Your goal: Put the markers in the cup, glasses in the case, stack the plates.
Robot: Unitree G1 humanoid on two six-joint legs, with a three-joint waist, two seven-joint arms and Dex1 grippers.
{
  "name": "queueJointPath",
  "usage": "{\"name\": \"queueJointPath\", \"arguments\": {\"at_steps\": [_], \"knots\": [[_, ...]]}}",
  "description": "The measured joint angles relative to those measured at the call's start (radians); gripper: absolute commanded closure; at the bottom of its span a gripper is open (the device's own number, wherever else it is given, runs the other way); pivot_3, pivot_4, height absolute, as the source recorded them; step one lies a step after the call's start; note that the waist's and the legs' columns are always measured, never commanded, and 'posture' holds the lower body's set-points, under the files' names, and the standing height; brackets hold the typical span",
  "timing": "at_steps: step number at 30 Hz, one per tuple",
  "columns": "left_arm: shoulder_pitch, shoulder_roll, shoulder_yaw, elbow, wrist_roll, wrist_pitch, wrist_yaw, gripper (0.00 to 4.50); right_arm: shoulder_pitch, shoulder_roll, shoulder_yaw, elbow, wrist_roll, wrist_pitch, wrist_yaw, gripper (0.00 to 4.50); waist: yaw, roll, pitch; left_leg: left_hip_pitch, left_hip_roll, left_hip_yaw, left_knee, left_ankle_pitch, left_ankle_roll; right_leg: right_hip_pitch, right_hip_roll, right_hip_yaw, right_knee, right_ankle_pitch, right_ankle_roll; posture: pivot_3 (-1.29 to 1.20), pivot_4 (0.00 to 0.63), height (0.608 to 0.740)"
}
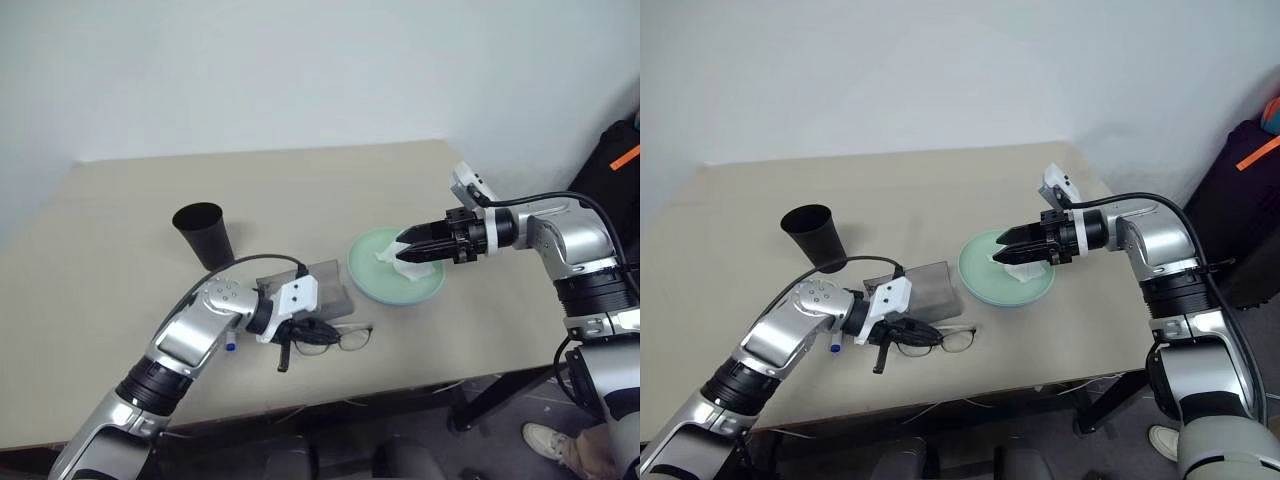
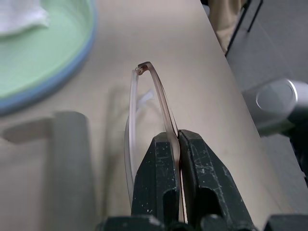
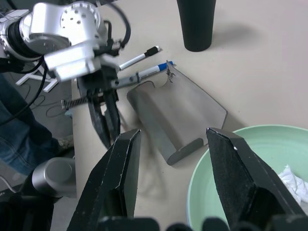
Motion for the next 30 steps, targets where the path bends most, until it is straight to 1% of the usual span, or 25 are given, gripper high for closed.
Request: {"name": "queueJointPath", "arguments": {"at_steps": [3, 5, 7, 11, 15, 17, 21, 30], "knots": [[-0.072, -0.018, 0.065, 0.009, -0.068, 0.05, 0.0, 4.47, 0.0, 0.001, 0.002, 0.0, 0.0, -0.001, 0.0, 2.16, 0.0, 0.0, 0.0, -0.002, 0.0, 0.0, 0.001, 0.002, 0.003, -0.001, 0.0, 0.0, 0.0, 0.0, 0.001, 0.0, 0.0, 0.74], [-0.1, -0.016, 0.098, 0.033, -0.089, 0.058, 0.0, 4.47, -0.001, 0.001, 0.004, 0.0, 0.0, -0.001, 0.0, 2.16, -0.001, 0.0, 0.0, -0.002, 0.0, 0.0, 0.001, 0.002, 0.004, -0.001, 0.001, 0.0, 0.0, 0.0, 0.001, 0.0, 0.0, 0.74], [-0.127, -0.006, 0.115, 0.1, -0.091, 0.047, -0.003, 4.47, -0.001, 0.002, 0.004, 0.001, 0.0, -0.002, 0.0, 2.16, -0.002, 0.0, 0.0, -0.002, 0.0, 0.0, 0.0, 0.002, 0.004, -0.002, 0.001, 0.0, 0.0, 0.0, 0.001, 0.0, 0.0, 0.74], [-0.122, 0.042, 0.12, 0.214, -0.067, -0.002, -0.028, 4.47, -0.001, 0.002, 0.004, 0.001, 0.0, -0.003, 0.0, 2.16, -0.002, 0.0, 0.0, -0.003, 0.0, 0.0, 0.0, 0.002, 0.004, -0.002, 0.002, 0.0, 0.0, 0.0, 0.001, 0.0, 0.0, 0.74], [-0.105, 0.053, 0.12, 0.289, -0.044, -0.062, -0.049, 4.47, -0.001, 0.009, 0.006, 0.001, 0.0, -0.003, 0.0, 2.16, 0.0, 0.0, 0.0, -0.008, 0.0, -0.001, 0.003, 0.002, 0.004, -0.005, 0.001, -0.001, 0.0, 0.001, 0.001, 0.0, 0.0, 0.74], [-0.084, 0.052, 0.118, 0.327, -0.024, -0.1, -0.05, 4.47, -0.001, 0.009, 0.007, 0.001, 0.0, -0.003, 0.0, 2.16, 0.0, 0.0, 0.0, -0.011, 0.0, -0.001, 0.004, 0.002, 0.004, -0.007, 0.0, -0.001, 0.0, 0.001, 0.002, 0.0, 0.0, 0.74], [-0.069, 0.034, 0.112, 0.377, 0.019, -0.207, -0.038, 4.47, -0.001, 0.009, 0.007, -0.001, 0.001, -0.002, -0.001, 2.16, 0.001, 0.0, 0.0, -0.011, 0.0, 0.0, 0.006, 0.001, 0.003, -0.006, -0.001, -0.001, 0.0, 0.002, 0.002, 0.0, 0.0, 0.74], [-0.07, 0.009, 0.126, 0.444, 0.031, -0.289, -0.037, 4.47, -0.001, 0.008, 0.007, -0.013, 0.004, 0.005, -0.001, 2.16, 0.0, 0.002, -0.002, -0.01, 0.0, 0.0, 0.007, 0.001, 0.002, -0.006, -0.001, -0.002, 0.0, 0.004, 0.001, 0.0, 0.0, 0.74]]}}
